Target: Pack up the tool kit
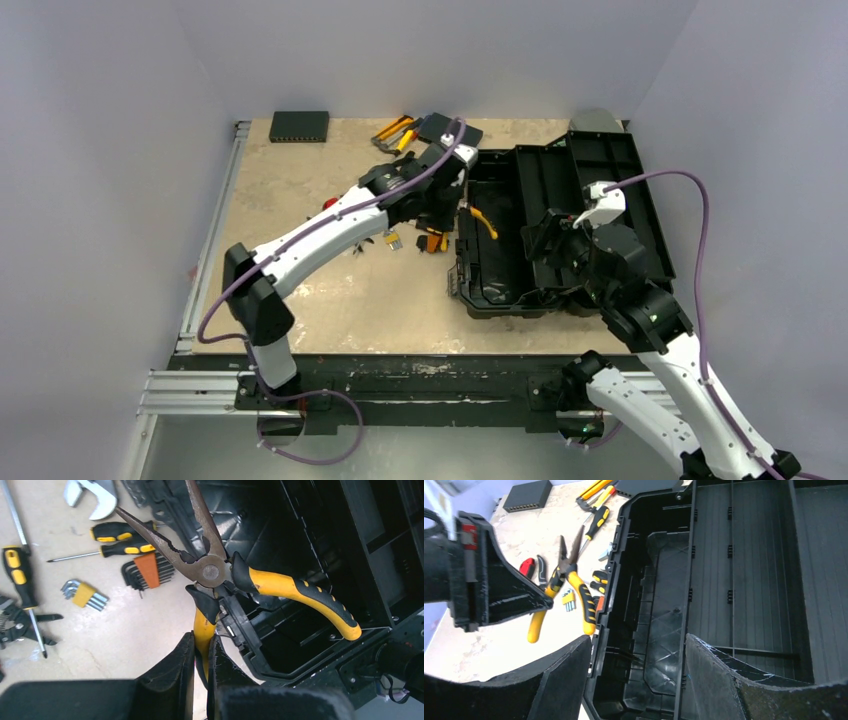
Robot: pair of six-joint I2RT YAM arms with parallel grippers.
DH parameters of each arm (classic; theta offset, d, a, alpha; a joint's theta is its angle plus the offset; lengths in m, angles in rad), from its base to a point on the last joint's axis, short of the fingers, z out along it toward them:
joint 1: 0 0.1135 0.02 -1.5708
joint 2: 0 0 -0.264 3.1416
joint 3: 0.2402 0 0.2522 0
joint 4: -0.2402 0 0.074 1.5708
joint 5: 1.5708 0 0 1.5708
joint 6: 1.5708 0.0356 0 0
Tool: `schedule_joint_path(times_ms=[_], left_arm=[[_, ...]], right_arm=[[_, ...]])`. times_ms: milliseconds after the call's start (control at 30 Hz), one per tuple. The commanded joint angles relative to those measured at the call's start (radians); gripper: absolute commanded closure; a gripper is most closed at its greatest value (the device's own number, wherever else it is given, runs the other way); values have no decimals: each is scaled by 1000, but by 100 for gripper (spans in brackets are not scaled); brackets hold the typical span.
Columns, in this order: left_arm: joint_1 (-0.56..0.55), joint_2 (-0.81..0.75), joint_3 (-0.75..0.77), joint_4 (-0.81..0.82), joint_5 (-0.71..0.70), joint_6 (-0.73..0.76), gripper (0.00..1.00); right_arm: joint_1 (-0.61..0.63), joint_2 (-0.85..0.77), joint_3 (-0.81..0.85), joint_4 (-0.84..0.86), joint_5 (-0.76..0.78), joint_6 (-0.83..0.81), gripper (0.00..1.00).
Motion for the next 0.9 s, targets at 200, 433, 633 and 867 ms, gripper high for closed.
schedule_joint_path(times_ms=[200,433,633,867], left_arm=[[-26,207,212,-30,158,-39,100],[-33,319,306,-58,172,-49,96],[-33,331,318,-54,210,-64,57],[-13,166,158,23,169,-77,24]], right_arm=[[5,-70,-20,-32,110,15,31],[6,-84,-31,-36,120,12,31],[5,-43,-32,-40,108,17,31],[5,-53,-39,-43,110,17,31]])
